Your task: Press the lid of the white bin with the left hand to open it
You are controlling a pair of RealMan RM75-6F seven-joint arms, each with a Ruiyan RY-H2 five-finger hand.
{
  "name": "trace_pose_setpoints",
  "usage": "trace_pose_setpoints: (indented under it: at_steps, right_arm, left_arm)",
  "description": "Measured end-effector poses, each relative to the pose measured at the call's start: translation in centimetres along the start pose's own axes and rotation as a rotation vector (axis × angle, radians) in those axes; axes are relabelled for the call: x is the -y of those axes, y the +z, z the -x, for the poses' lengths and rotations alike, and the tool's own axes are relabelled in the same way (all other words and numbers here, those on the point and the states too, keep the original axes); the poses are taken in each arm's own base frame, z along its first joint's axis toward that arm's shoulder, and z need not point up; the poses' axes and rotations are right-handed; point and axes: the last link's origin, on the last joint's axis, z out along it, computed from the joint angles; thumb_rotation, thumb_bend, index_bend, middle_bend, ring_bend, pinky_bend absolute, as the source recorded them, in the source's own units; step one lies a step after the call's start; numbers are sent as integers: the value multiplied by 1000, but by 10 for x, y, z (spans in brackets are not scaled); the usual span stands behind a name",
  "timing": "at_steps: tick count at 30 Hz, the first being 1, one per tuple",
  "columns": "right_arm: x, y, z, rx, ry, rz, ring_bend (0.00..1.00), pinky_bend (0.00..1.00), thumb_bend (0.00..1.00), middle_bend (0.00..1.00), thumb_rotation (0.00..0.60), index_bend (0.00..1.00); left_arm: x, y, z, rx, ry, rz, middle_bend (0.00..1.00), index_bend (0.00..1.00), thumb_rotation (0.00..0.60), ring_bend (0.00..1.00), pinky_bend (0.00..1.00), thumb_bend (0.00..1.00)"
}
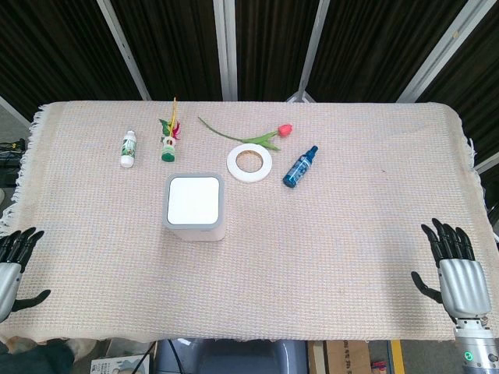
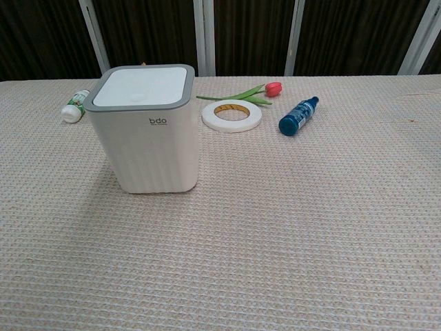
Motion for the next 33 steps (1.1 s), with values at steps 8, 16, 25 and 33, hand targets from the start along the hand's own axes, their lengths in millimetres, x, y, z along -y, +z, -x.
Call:
trace_pose_setpoints:
  at_steps: [8, 16, 25, 33]
  right_arm:
    - [-1, -2, -1, 1, -1, 0, 2, 0, 268, 19, 600, 101]
    - [-4, -4, -4, -5, 2, 5, 2, 0, 268, 19, 600, 101]
    - [-6, -7, -7, -6, 11, 1, 2, 0, 268, 19, 600, 101]
    - [-7, -7, -7, -4, 11, -1, 2, 0, 269, 19, 600, 101]
  left_arm:
    - [0, 0, -1, -3, -3, 3, 40, 71, 600, 0, 59, 155]
    - [-1, 0, 0, 1, -3, 6, 40, 71, 600, 0, 59, 155]
    - [-2, 2, -1, -13, -13, 30, 41, 71, 600, 0, 59, 155]
    - [-6, 3, -2, -49, -17, 80, 69, 71, 600, 46, 185, 155]
